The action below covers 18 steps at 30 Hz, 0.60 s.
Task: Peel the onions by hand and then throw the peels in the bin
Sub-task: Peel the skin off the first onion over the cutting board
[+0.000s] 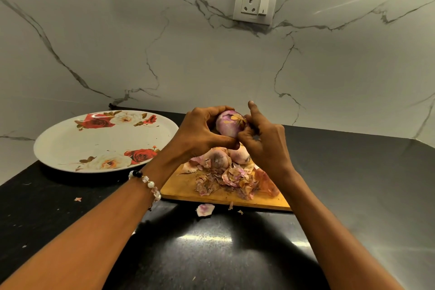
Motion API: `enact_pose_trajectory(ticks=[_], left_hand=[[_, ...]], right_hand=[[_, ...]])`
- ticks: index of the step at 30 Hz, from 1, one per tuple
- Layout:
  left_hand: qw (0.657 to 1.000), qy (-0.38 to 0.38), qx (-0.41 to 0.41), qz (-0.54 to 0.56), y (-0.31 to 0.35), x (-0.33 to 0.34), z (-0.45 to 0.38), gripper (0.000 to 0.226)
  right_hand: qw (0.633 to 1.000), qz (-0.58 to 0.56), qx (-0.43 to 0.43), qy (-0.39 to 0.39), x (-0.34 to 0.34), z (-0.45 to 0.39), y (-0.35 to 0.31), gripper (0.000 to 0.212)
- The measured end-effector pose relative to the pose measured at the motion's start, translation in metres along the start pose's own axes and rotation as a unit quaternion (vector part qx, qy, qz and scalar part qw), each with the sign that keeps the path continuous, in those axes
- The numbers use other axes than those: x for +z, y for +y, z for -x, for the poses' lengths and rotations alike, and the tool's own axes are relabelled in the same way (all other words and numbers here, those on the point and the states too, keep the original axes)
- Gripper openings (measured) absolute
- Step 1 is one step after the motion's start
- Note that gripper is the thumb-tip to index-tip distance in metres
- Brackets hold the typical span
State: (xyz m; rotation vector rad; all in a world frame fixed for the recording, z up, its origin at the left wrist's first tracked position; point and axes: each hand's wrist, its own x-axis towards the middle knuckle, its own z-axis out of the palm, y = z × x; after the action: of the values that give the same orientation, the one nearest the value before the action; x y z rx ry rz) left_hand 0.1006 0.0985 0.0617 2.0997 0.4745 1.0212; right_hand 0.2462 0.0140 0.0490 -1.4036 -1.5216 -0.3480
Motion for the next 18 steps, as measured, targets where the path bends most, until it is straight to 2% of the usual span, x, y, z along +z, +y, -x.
enact_pose_trajectory(ticks=[9, 15, 18], left_hand=[[0.994, -0.017, -0.017, 0.103, 0.005, 0.007, 0.004, 0.074], [0.982, -0.041, -0.074, 0.169, -0.007, 0.004, 0.001, 0.076], [0.960, -0.065, -0.109, 0.250, -0.008, -0.001, 0.000, 0.077]], right_hand=[[0.978, -0.138, 0.127, 0.091, -0.005, -0.004, 0.001, 0.043], [0.960, -0.234, 0.156, 0.011, -0.012, -0.003, 0.008, 0.029], [0.955, -0.253, 0.157, -0.017, -0.011, -0.004, 0.011, 0.025]])
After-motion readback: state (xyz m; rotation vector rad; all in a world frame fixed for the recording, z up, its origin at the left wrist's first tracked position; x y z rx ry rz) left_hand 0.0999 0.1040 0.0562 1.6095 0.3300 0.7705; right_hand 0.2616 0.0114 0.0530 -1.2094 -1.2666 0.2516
